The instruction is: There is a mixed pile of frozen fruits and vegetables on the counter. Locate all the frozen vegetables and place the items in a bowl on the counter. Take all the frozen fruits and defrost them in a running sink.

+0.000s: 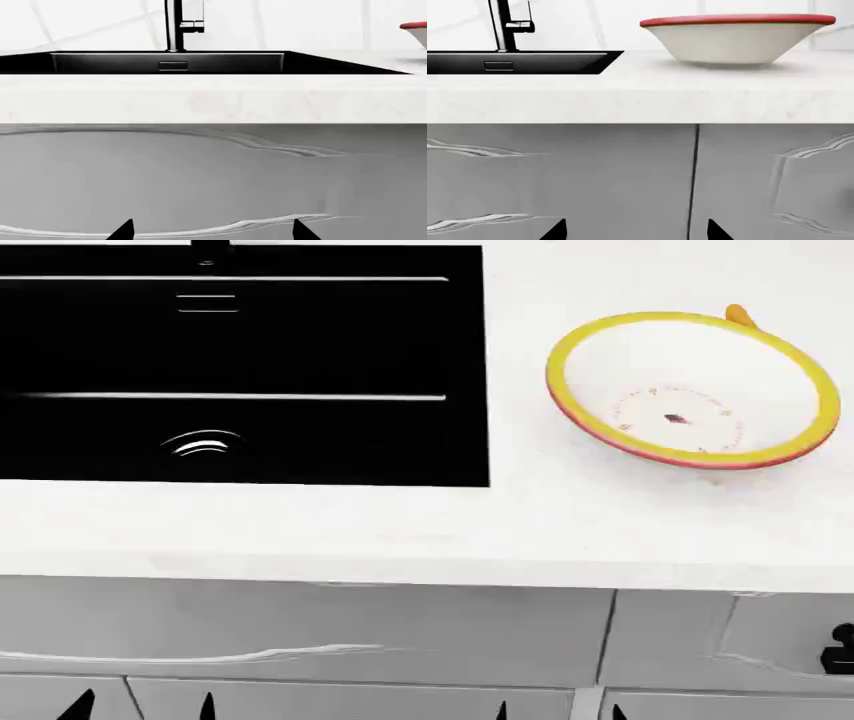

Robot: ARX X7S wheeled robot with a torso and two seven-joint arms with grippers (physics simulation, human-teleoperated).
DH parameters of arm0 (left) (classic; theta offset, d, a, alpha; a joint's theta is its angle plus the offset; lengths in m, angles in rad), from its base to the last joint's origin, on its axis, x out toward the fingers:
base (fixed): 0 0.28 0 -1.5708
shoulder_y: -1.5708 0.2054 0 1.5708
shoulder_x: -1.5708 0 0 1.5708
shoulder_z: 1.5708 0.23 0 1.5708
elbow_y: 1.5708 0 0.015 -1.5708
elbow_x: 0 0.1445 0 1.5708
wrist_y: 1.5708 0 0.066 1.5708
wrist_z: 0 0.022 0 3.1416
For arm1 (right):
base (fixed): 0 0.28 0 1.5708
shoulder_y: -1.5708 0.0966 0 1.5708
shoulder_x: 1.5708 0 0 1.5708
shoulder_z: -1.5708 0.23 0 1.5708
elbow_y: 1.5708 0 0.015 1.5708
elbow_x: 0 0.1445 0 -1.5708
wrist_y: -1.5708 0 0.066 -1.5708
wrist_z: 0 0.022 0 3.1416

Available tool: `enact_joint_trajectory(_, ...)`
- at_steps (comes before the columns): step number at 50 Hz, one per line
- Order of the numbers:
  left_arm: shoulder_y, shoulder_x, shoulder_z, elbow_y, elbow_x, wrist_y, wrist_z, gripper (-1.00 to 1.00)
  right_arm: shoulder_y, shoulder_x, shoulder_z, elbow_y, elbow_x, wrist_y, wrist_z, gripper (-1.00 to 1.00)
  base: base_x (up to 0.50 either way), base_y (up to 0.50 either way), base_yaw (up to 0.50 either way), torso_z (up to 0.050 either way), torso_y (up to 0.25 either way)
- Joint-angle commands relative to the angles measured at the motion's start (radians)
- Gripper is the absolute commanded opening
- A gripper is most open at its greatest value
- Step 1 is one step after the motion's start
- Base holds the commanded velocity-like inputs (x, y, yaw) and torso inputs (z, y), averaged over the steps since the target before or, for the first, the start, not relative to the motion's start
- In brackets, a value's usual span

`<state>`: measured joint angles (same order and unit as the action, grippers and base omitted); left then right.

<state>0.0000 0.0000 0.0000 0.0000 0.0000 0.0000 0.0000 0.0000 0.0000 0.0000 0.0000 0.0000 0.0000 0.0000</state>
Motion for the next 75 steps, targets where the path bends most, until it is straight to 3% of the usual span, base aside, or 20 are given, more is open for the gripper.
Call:
enact_joint_trajectory(1, 0.001, -0.010, 0.011, 0.005, -0.010, -0.004, -0.011, 1.00, -0.002, 0.009, -0.012, -0.009, 0.009, 0.007, 0.012, 1.00, 0.00, 0.00, 0.00, 0.000, 0.000)
enact_joint_trajectory(15, 0.002, -0.055, 0.057, 0.003, -0.047, -0.017, -0.061, 1.00, 0.003, 0.050, -0.059, 0.006, 0.056, -0.008, 0.058, 1.00, 0.00, 0.00, 0.00, 0.000, 0.000)
enact_joint_trajectory(16, 0.005, -0.056, 0.072, -0.002, 0.025, -0.009, -0.119, 1.00, 0.019, 0.052, -0.068, 0.015, -0.036, 0.077, 0.163, 1.00, 0.00, 0.00, 0.00, 0.000, 0.000)
enact_joint_trajectory(17, 0.001, -0.011, 0.009, 0.003, -0.009, -0.039, -0.008, 1.00, -0.004, 0.009, -0.012, 0.001, 0.014, -0.007, 0.012, 1.00, 0.00, 0.00, 0.00, 0.000, 0.000)
enact_joint_trajectory(20, 0.000, -0.024, 0.033, -0.002, -0.006, -0.034, -0.032, 1.00, 0.003, 0.026, -0.036, 0.008, 0.024, 0.003, 0.024, 1.00, 0.00, 0.00, 0.00, 0.000, 0.000)
enact_joint_trajectory(21, -0.014, -0.020, 0.007, 0.035, -0.083, -0.148, -0.021, 1.00, 0.006, 0.031, -0.045, 0.006, 0.024, 0.016, 0.023, 1.00, 0.00, 0.00, 0.00, 0.000, 0.000)
enact_joint_trajectory(26, -0.038, -0.042, 0.061, 0.135, -0.032, -0.219, -0.062, 1.00, 0.047, 0.060, -0.040, -0.090, 0.053, 0.150, 0.031, 1.00, 0.00, 0.00, 0.00, 0.000, 0.000)
enact_joint_trajectory(31, -0.083, -0.056, 0.054, 0.514, -0.083, -0.558, -0.077, 1.00, 0.093, 0.084, -0.038, -0.417, 0.081, 0.451, 0.050, 1.00, 0.00, 0.00, 0.00, 0.000, 0.000)
enact_joint_trajectory(36, -0.121, -0.067, 0.020, 0.678, -0.131, -0.737, -0.098, 1.00, 0.156, 0.115, -0.041, -0.601, 0.089, 0.659, 0.065, 1.00, 0.00, 0.00, 0.00, 0.000, 0.000)
enact_joint_trajectory(42, -0.237, -0.062, -0.022, 0.848, -0.203, -1.059, -0.120, 1.00, 0.273, 0.120, -0.012, -0.779, 0.139, 0.917, 0.071, 1.00, 0.00, 0.00, 0.00, 0.000, 0.000)
enact_joint_trajectory(54, -0.286, -0.043, -0.102, 0.862, -0.278, -1.136, -0.132, 1.00, 0.340, 0.135, -0.017, -0.841, 0.153, 1.057, 0.094, 1.00, 0.00, 0.00, 0.00, 0.029, 0.000)
enact_joint_trajectory(65, -0.330, -0.070, -0.092, 0.923, -0.315, -1.239, -0.159, 1.00, 0.340, 0.143, 0.016, -0.860, 0.183, 1.102, 0.086, 1.00, 0.00, 0.00, 0.00, 0.050, 0.000)
enact_joint_trajectory(75, -0.422, -0.071, -0.151, 0.959, -0.364, -1.360, -0.162, 1.00, 0.440, 0.164, 0.079, -0.950, 0.229, 1.309, 0.080, 1.00, 0.00, 0.00, 0.00, 0.050, 0.000)
